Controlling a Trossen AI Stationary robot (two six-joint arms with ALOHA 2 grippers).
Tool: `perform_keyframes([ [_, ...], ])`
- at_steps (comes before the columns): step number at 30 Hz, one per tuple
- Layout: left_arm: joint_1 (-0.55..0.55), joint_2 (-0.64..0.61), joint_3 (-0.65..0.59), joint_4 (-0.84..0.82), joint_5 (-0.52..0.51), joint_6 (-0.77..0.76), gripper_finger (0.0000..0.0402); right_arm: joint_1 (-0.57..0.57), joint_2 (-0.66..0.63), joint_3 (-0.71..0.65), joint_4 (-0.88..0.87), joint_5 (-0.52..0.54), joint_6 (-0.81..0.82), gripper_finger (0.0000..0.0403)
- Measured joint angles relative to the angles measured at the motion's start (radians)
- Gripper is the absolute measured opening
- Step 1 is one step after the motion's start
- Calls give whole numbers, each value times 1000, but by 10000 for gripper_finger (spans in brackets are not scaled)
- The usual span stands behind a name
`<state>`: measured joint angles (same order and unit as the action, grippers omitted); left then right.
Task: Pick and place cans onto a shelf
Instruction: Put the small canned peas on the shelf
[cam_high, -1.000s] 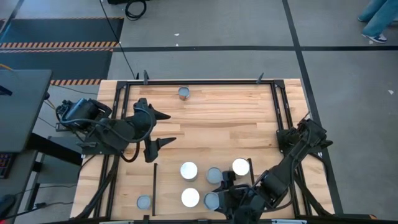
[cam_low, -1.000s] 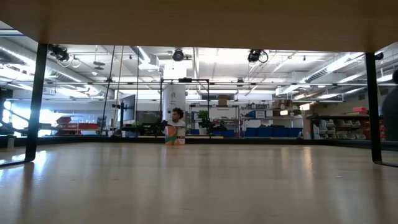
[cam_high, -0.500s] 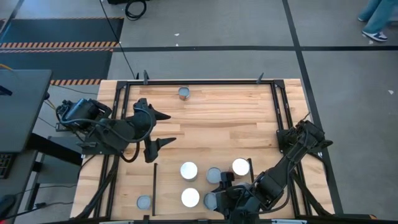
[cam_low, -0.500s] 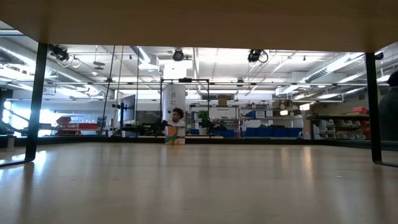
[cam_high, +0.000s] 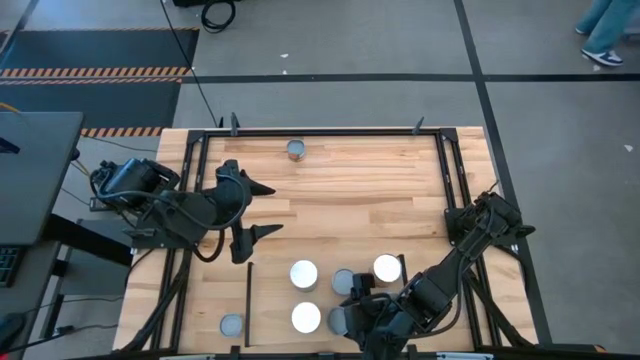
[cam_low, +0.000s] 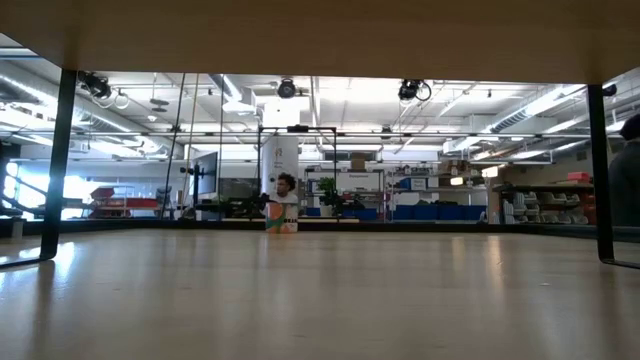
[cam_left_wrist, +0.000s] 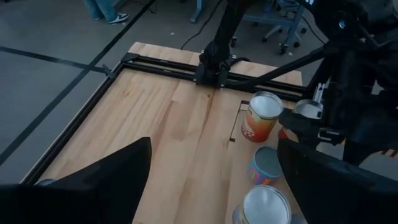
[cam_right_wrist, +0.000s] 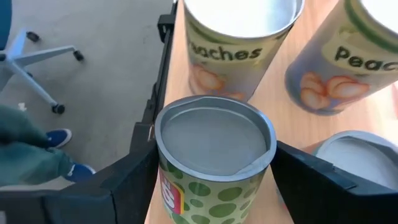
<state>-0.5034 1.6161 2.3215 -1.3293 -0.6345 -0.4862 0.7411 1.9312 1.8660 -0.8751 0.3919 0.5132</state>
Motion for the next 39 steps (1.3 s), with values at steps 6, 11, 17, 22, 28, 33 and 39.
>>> perform_keyframes([
  [6, 0, 0, 0, 0, 0, 1, 353, -3, 0, 0, -7, -16, 0, 305],
  [11, 0, 0, 0, -5, 3, 1, 353, -13, 0, 0, -15, -25, -1, 305],
  [17, 0, 0, 0, -5, 4, 1, 353, -23, 0, 0, -30, -62, -11, 313],
  [22, 0, 0, 0, -6, 4, 9, 353, -36, 0, 0, -43, -127, 12, 319],
  [28, 0, 0, 0, -6, 4, 11, 353, -44, 0, 0, -44, -101, 10, 300],
  [33, 0, 0, 0, -6, 4, 11, 353, -47, 0, 0, -44, -101, 8, 291],
  [39, 0, 0, 0, -6, 4, 11, 353, -46, 0, 0, -44, -119, 8, 327],
])
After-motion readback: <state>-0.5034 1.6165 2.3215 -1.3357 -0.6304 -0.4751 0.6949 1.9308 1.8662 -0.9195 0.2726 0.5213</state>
